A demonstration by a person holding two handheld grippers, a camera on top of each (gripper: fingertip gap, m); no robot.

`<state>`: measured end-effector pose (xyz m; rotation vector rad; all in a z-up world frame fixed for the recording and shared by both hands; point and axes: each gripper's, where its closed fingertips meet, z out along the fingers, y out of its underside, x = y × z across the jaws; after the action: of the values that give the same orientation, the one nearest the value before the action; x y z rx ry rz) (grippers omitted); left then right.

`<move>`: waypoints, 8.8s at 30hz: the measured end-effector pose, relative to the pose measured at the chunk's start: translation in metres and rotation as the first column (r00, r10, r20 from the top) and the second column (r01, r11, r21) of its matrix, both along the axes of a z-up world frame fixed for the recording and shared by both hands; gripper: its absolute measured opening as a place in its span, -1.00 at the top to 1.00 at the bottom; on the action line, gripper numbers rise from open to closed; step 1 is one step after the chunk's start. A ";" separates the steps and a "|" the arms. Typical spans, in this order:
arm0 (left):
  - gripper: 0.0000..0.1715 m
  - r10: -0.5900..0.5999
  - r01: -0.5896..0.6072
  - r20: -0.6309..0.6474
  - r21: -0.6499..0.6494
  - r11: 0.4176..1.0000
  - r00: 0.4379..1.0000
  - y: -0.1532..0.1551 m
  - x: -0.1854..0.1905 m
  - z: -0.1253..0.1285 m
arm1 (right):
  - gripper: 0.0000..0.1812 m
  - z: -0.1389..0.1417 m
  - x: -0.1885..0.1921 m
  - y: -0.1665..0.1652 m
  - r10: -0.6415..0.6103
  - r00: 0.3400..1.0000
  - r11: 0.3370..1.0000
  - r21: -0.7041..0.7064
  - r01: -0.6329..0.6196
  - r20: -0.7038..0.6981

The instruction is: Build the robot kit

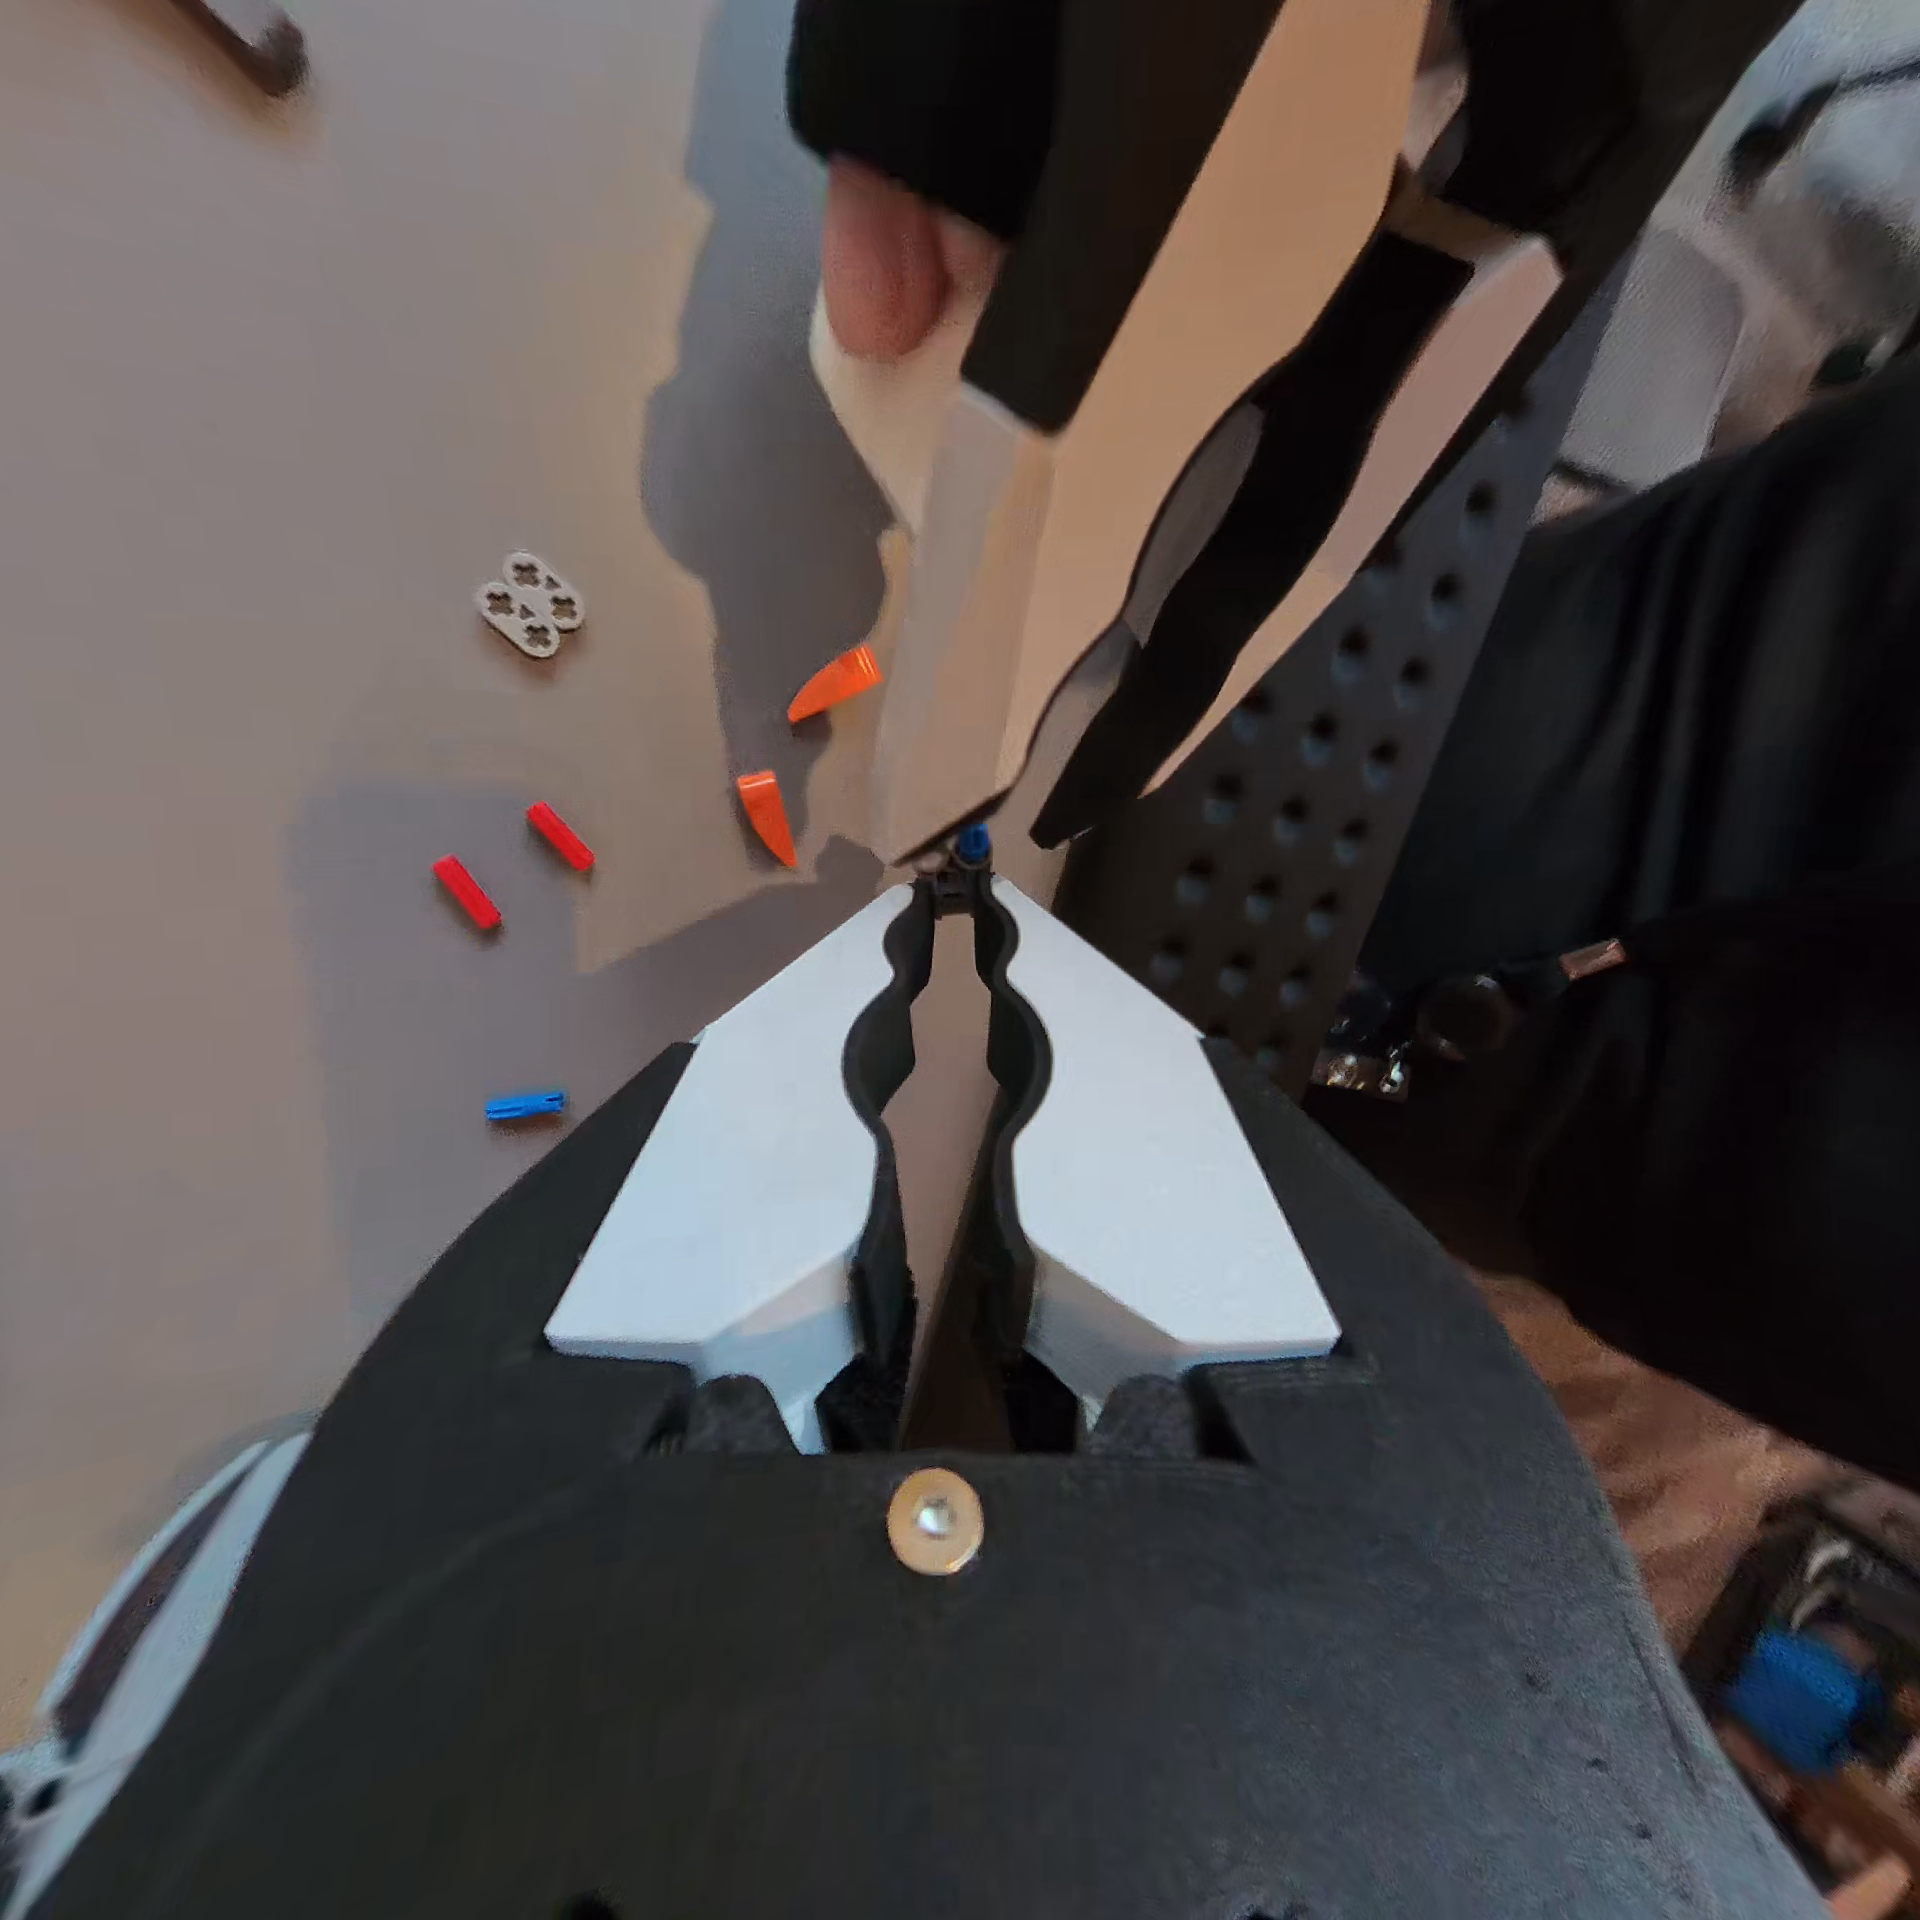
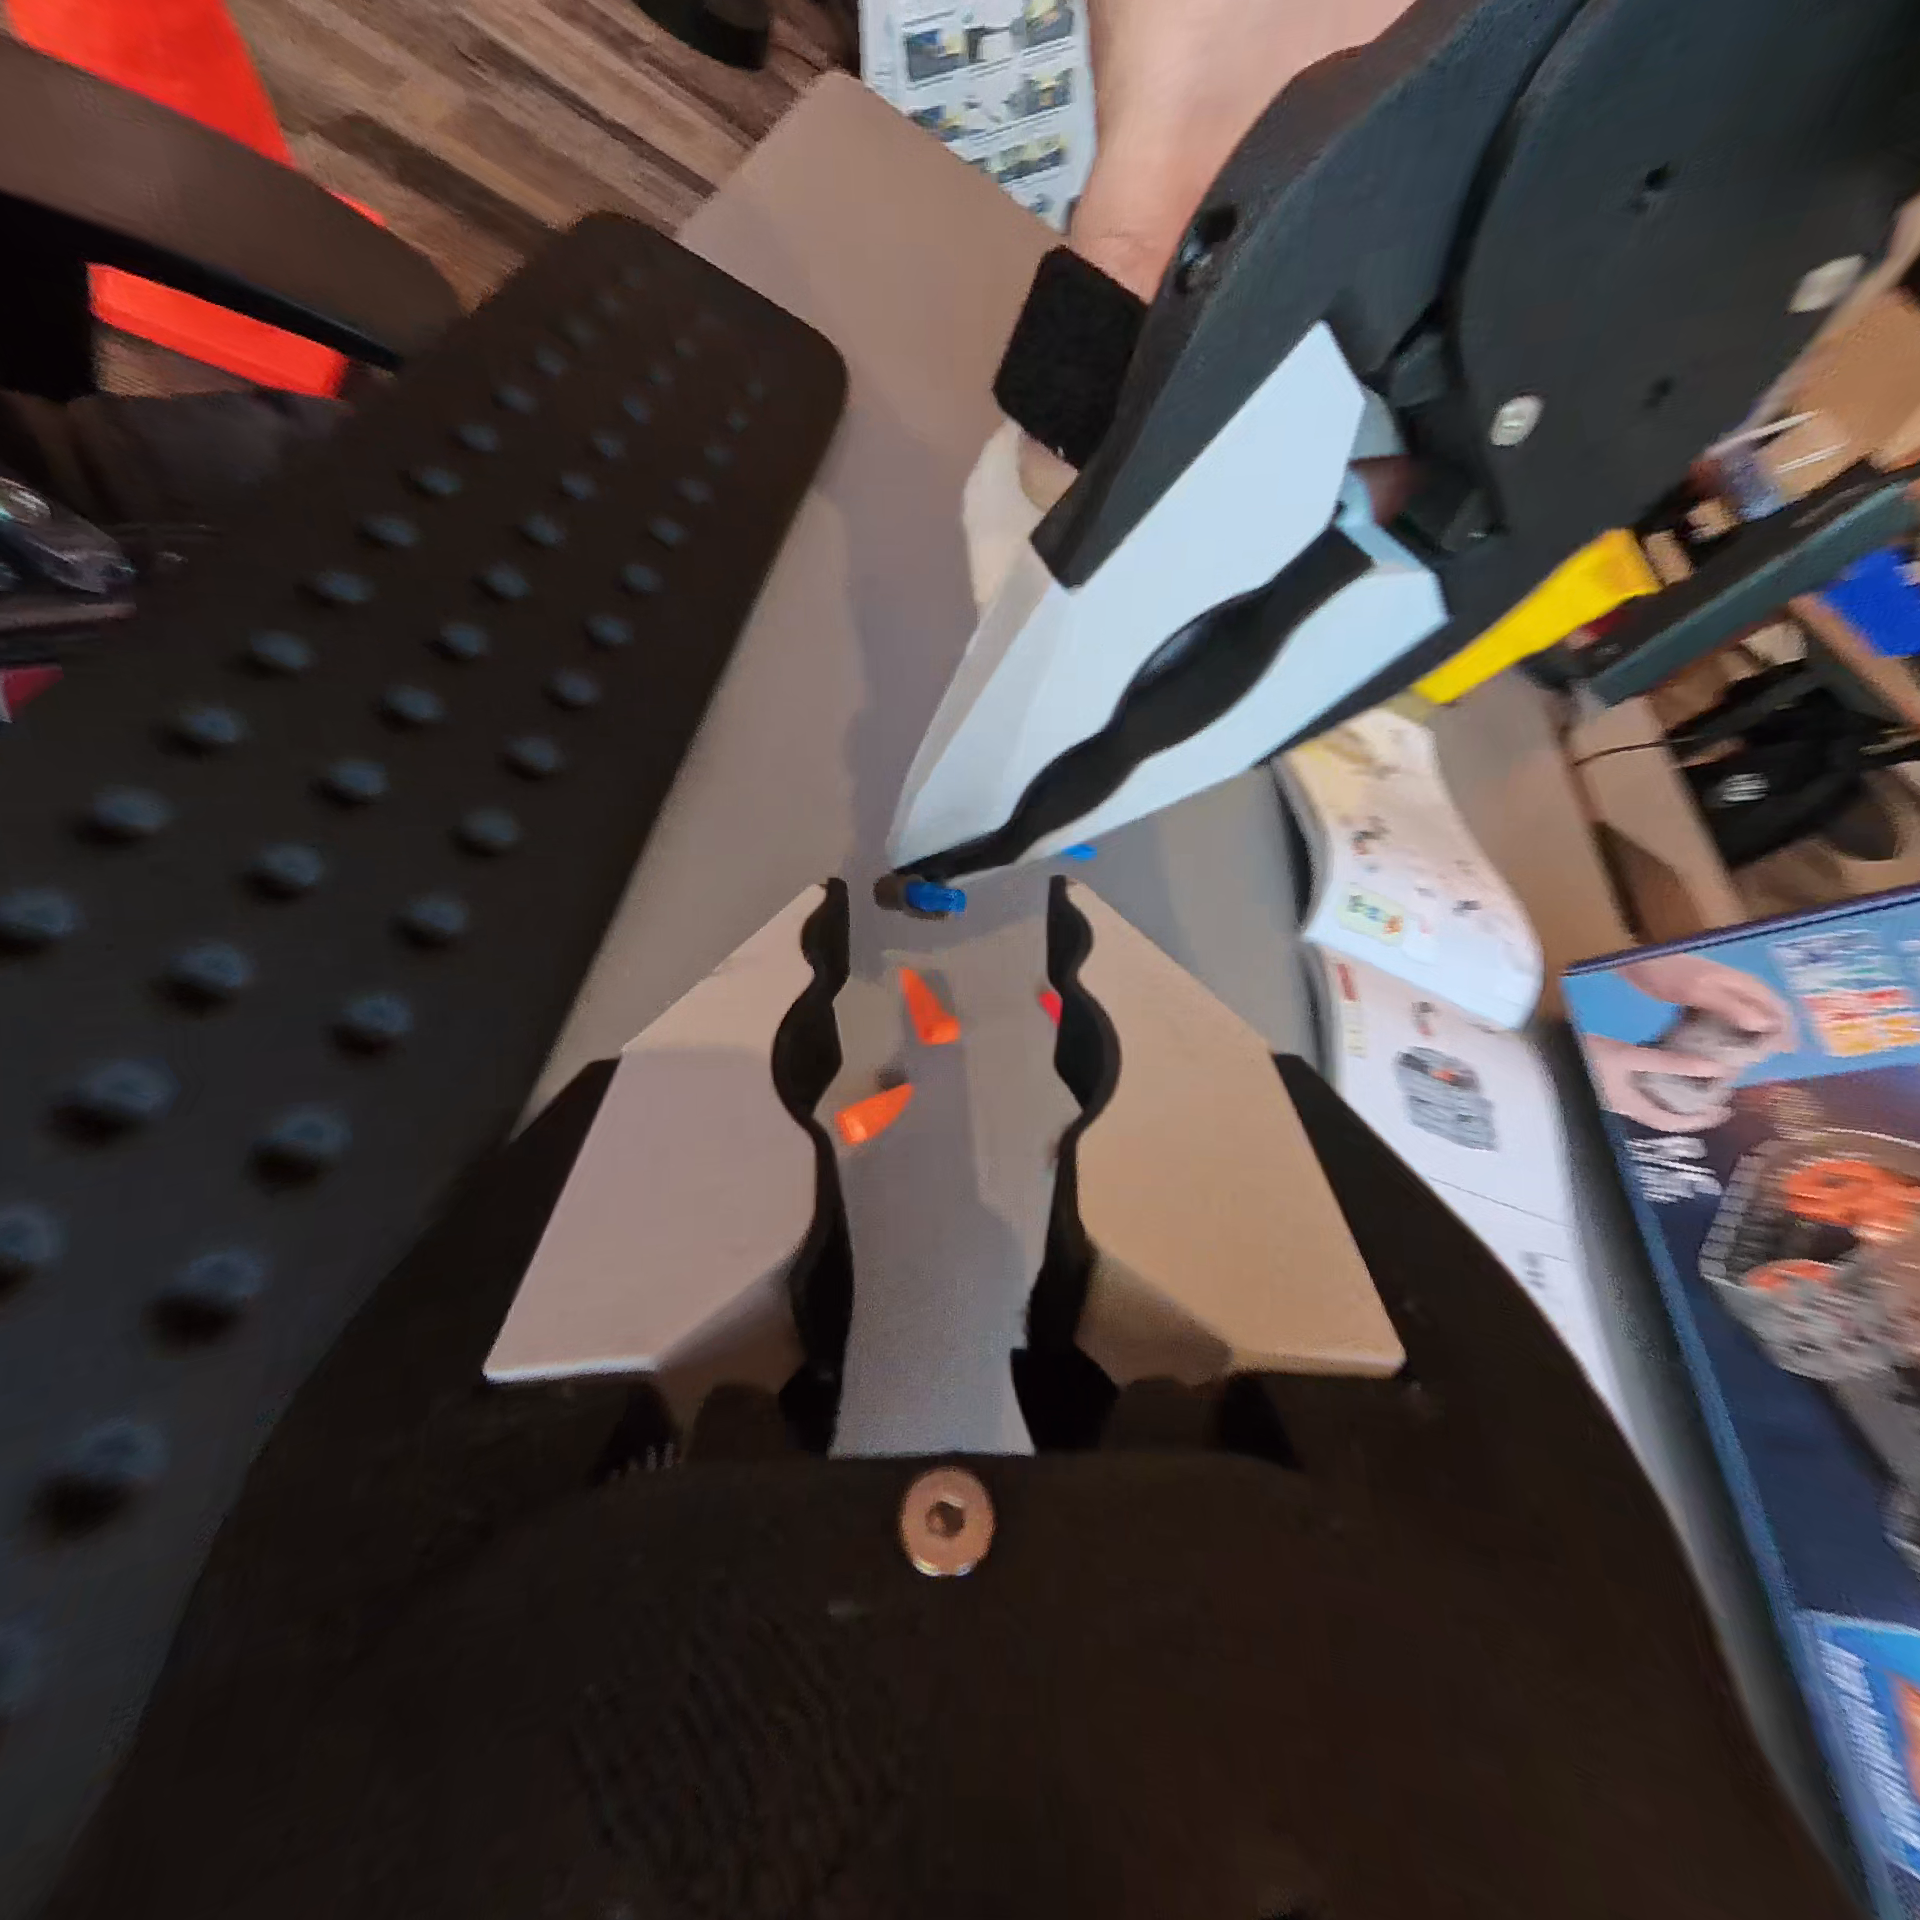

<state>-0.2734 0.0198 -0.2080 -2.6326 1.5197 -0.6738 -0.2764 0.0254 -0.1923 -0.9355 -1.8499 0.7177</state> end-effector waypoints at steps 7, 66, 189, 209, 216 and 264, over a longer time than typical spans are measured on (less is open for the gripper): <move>0.93 0.288 -0.272 0.271 -0.095 0.958 0.918 0.001 0.006 0.021 | 0.57 0.020 -0.002 -0.004 -0.039 0.994 0.968 0.243 0.063 -0.102; 0.93 0.307 -0.485 0.376 0.689 0.538 0.874 -0.053 -0.109 0.025 | 0.79 -0.057 -0.096 0.056 0.345 0.732 0.936 -0.152 -0.319 0.587; 0.98 0.088 -0.306 0.925 0.032 0.951 0.369 -0.027 0.064 0.086 | 0.95 0.072 0.059 -0.033 0.064 0.937 0.997 0.065 -0.044 -0.344; 0.99 0.134 -0.279 0.931 -0.037 0.960 0.339 -0.029 0.065 0.083 | 0.95 0.069 0.056 -0.035 0.059 0.937 0.991 0.131 -0.014 -0.346; 0.98 0.157 -0.268 0.933 -0.068 0.961 0.325 -0.028 0.064 0.083 | 0.94 0.070 0.055 -0.034 0.045 0.939 0.994 0.111 -0.007 -0.341; 0.68 0.024 -0.108 0.168 0.511 0.853 0.986 -0.011 -0.008 -0.049 | 0.95 0.031 0.051 -0.024 0.020 0.989 0.996 0.087 -0.007 -0.147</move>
<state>-0.2817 0.0087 -0.2569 -2.1573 1.3263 -0.3778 -0.2253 0.0010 -0.1612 -0.7938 -1.7438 0.6913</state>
